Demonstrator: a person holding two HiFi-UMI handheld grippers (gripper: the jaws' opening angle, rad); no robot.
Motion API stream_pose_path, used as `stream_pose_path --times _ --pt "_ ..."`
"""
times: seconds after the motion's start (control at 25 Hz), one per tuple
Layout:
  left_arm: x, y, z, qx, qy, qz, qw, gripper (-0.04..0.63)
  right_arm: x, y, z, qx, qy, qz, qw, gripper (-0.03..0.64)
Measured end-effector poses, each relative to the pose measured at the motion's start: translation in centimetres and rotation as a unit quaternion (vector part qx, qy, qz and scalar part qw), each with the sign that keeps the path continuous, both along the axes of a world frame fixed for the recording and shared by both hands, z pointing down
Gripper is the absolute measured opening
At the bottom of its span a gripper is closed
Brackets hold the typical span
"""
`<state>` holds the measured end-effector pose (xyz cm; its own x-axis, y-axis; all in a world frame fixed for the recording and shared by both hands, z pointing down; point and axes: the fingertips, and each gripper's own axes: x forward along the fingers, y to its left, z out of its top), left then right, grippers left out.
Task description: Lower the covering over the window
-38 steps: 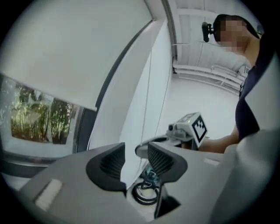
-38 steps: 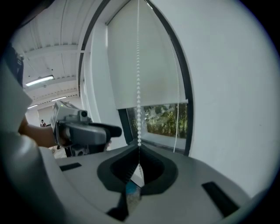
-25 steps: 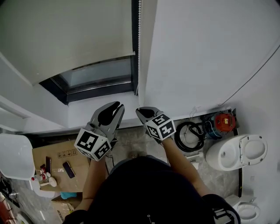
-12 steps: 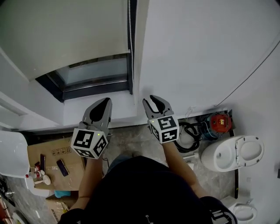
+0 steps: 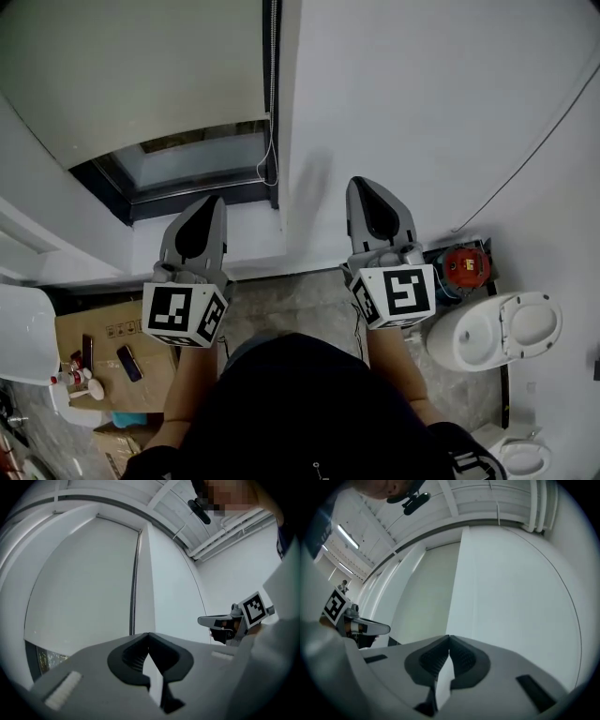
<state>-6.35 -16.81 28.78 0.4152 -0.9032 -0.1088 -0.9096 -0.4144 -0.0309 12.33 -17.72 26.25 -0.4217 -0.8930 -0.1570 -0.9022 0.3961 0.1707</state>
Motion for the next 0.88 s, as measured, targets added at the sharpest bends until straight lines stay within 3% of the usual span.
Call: stream_pose_path --times 0.24,0.88 --pt "-0.3 1.2 -1.8 0.025 0.009 -0.018 0.9995 0.012 0.6 1.0 -1.7 0.034 0.002 0.005 0.999 0.012" --pt "0.7 1.9 -1.4 0.016 0.004 -0.018 0.9997 0.012 -0.4 1.7 -0.9 0.023 0.014 -0.019 0.999 0.012"
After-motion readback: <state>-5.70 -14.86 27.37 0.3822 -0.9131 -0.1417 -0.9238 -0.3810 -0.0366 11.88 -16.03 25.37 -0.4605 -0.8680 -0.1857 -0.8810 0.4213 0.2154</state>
